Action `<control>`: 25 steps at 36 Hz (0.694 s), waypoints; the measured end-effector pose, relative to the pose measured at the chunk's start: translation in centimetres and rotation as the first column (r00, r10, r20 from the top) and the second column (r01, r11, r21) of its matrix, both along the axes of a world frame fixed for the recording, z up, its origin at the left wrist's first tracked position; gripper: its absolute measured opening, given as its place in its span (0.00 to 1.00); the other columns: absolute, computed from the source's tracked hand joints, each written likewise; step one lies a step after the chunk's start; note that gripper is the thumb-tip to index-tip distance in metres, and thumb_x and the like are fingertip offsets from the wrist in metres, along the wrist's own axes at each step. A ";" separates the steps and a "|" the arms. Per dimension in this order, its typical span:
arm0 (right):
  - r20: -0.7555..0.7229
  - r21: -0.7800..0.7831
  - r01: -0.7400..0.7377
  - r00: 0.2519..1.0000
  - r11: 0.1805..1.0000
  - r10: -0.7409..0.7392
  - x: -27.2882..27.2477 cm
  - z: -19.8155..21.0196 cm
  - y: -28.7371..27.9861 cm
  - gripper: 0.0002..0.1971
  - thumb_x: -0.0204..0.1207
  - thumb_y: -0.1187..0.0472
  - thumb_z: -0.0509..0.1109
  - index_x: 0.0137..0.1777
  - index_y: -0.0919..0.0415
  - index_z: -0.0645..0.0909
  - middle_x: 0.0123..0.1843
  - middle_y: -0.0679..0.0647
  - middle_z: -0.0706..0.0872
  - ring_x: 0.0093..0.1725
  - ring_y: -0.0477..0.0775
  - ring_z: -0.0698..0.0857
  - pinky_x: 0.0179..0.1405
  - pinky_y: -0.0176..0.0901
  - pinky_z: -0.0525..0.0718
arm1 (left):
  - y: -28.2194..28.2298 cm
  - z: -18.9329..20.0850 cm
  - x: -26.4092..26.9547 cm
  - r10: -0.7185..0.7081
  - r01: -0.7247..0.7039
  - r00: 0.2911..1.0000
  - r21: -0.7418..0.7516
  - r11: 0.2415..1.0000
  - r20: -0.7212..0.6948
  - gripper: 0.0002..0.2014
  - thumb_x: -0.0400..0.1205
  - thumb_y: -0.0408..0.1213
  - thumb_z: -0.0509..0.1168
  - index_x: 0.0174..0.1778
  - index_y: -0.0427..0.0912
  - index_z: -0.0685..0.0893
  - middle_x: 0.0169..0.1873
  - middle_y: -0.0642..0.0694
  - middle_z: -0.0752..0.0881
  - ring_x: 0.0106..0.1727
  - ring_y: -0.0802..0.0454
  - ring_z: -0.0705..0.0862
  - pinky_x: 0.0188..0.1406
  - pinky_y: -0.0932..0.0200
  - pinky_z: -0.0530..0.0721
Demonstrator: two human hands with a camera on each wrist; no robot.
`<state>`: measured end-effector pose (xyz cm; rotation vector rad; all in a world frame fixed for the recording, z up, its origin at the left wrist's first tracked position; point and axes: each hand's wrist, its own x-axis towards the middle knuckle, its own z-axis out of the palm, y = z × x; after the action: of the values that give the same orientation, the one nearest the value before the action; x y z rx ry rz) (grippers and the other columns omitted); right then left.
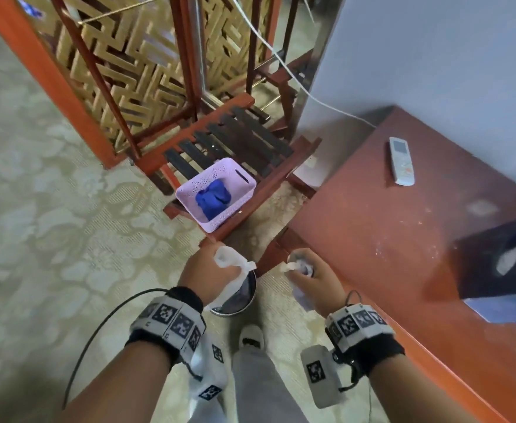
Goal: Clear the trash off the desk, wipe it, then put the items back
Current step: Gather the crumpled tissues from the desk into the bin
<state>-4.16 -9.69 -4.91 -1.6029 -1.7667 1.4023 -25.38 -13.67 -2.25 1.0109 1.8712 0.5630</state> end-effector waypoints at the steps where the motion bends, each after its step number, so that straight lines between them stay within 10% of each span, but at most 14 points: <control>1: -0.022 -0.034 -0.005 1.000 0.999 0.004 -0.2 -0.5 0.5 0.09 0.75 0.65 0.70 0.46 0.49 0.78 0.32 0.49 0.76 0.26 0.45 0.74 0.30 0.37 0.72 | 0.3 -0.5 -0.3 0.005 -0.005 1.000 -0.026 1.000 -0.012 0.15 0.74 0.38 0.73 0.53 0.43 0.79 0.51 0.46 0.83 0.53 0.46 0.80 0.48 0.60 0.72; 6: -0.015 -0.118 -0.047 0.999 0.992 0.046 -2.1 -3.5 2.6 0.10 0.65 0.55 0.68 0.38 0.34 0.77 0.29 0.42 0.75 0.24 0.37 0.75 0.28 0.30 0.72 | 1.6 -2.4 -1.7 0.065 -0.069 0.997 -0.100 0.993 -0.038 0.11 0.75 0.38 0.72 0.50 0.46 0.79 0.50 0.46 0.83 0.56 0.43 0.81 0.54 0.57 0.77; 12: -0.063 -0.211 -0.106 0.994 0.972 0.094 -5.0 -6.3 3.5 0.05 0.76 0.70 0.68 0.48 0.62 0.78 0.29 0.49 0.78 0.27 0.42 0.76 0.28 0.31 0.73 | 2.6 -5.7 -3.0 0.161 -0.158 0.987 -0.168 0.973 0.001 0.13 0.79 0.39 0.70 0.57 0.44 0.79 0.57 0.48 0.82 0.57 0.47 0.77 0.56 0.60 0.72; 17: -0.061 -0.297 -0.174 0.985 0.939 0.164 -7.8 -10.7 3.8 0.05 0.75 0.62 0.69 0.48 0.55 0.76 0.39 0.49 0.79 0.38 0.43 0.77 0.45 0.33 0.74 | 3.1 -11.1 -4.2 0.245 -0.231 0.969 -0.269 0.935 0.019 0.26 0.79 0.43 0.70 0.71 0.39 0.74 0.69 0.46 0.78 0.68 0.46 0.76 0.65 0.57 0.74; 25: -0.010 -0.372 -0.022 1.000 0.928 0.020 -9.5 -20.9 3.3 0.06 0.63 0.54 0.63 0.38 0.55 0.72 0.35 0.51 0.75 0.38 0.50 0.76 0.40 0.36 0.73 | 2.9 -22.0 -4.6 0.281 -0.233 0.955 -0.351 0.907 0.092 0.25 0.81 0.48 0.66 0.70 0.41 0.72 0.67 0.42 0.78 0.66 0.43 0.77 0.67 0.44 0.77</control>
<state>-13.69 -6.37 -25.79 -1.7608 -1.5843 1.8385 -30.00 -10.82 -24.30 0.4894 1.9042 0.4315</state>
